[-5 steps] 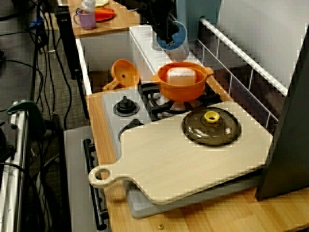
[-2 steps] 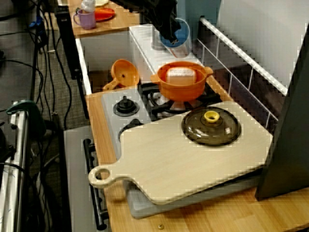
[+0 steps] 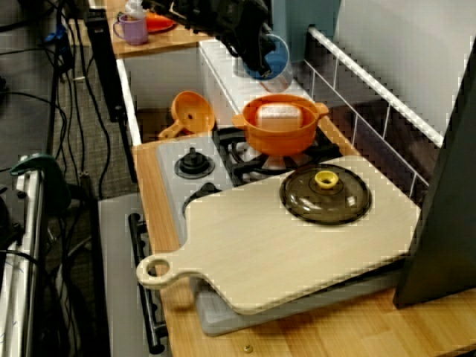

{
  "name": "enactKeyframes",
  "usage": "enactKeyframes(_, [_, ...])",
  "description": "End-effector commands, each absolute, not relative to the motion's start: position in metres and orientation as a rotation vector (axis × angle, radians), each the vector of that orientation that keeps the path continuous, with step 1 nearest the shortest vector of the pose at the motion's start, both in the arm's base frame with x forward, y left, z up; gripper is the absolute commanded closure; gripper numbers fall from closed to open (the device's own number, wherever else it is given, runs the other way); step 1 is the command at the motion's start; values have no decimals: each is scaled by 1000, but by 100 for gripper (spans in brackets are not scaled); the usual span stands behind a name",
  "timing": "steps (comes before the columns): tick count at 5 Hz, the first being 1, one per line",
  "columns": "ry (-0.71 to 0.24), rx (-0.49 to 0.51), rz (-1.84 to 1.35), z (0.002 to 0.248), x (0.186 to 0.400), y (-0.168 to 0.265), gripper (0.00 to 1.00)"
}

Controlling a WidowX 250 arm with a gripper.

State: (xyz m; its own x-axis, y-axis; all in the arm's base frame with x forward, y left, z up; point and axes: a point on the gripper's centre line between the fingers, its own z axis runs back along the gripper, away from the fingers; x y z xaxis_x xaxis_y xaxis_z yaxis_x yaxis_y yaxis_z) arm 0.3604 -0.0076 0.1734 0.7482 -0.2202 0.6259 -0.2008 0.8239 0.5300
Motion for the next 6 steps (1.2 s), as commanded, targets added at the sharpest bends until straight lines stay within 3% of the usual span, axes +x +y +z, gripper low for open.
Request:
enactKeyframes(1, [-791,658,-10,178,354,-15,100])
enactKeyframes(6, [-807,657,13,181,343,-13,100])
